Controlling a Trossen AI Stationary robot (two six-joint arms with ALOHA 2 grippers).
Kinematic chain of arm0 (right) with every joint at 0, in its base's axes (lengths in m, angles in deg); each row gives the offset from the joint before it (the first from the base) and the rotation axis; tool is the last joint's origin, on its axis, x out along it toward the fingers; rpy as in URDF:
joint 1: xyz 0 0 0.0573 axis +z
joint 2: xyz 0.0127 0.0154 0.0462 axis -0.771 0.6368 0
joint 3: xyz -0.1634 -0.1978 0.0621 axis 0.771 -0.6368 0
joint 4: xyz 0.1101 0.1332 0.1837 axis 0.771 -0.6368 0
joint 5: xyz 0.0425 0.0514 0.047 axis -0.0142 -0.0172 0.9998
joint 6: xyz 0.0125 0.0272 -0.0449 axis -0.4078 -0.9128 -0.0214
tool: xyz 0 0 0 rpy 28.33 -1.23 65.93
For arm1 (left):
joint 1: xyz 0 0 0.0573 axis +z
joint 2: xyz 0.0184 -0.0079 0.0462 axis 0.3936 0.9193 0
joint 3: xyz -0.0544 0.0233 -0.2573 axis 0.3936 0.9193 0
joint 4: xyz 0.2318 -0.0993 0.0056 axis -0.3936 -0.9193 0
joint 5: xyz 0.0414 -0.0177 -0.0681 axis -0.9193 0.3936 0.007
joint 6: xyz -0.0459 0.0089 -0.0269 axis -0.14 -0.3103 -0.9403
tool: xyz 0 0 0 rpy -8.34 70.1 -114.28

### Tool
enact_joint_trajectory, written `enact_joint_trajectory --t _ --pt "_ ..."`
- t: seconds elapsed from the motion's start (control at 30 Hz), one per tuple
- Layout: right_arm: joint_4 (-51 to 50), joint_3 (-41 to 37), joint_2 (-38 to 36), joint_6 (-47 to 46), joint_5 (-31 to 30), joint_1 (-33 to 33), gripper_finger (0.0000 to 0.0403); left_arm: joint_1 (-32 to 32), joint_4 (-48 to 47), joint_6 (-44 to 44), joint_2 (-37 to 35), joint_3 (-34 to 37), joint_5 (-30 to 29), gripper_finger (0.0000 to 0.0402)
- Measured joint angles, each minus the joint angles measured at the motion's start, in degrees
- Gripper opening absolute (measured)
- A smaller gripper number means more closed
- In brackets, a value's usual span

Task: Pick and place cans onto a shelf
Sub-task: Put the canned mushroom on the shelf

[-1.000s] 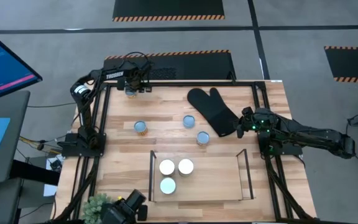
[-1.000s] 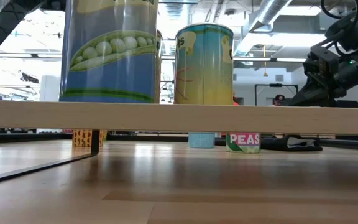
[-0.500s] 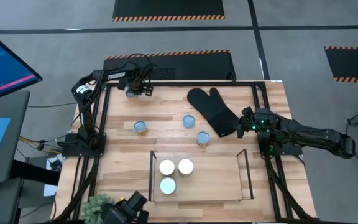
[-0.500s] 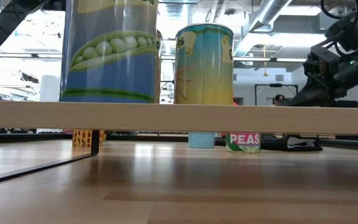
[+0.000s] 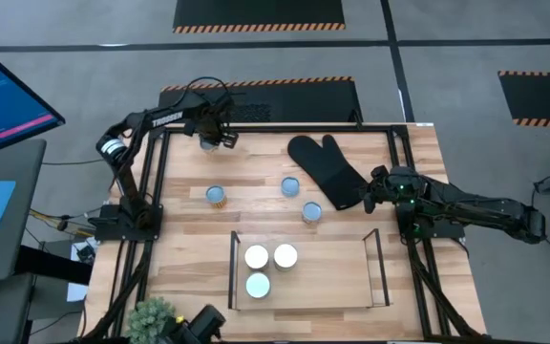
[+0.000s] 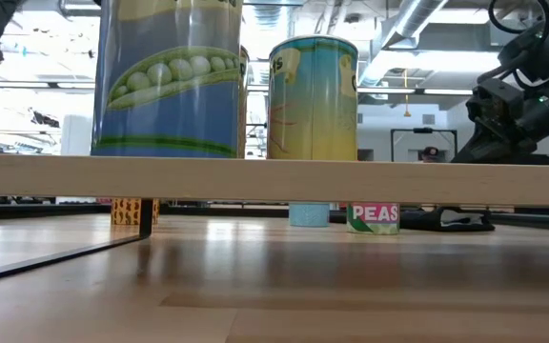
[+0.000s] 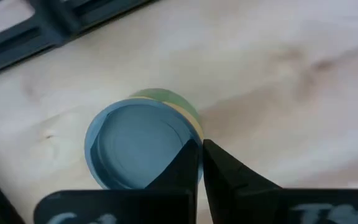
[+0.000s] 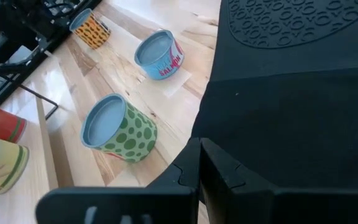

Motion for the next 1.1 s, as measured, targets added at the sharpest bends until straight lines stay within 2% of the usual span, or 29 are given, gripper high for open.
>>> enact_joint_trajectory --t 0.33,0.63,0.93,1.0,1.1 --pt "0.02 0.00 0.00 -0.06 0.00 0.00 0.0033 -10.43 4.76 2.32 -6.26 0.00 4.31 0.0000" --pt "0.04 0.00 0.00 -0.46 0.02 0.00 0.0033 -25.09 21.32 -2.63 -7.21 0.00 11.81 0.0000" --pt "0.06 0.00 0.00 -2.20 0.02 0.00 0.0033 -41.04 39.53 -9.21 -7.21 0.00 12.41 0.0000" --pt "0.05 0.00 0.01 -2.20 0.02 0.00 0.0033 -43.82 42.92 -10.72 -6.92 -0.49 10.93 0.0000" --pt "0.06 0.00 0.02 -2.19 0.00 0.00 0.0033 -47.06 42.69 -11.15 -5.45 -4.09 7.44 0.0000"
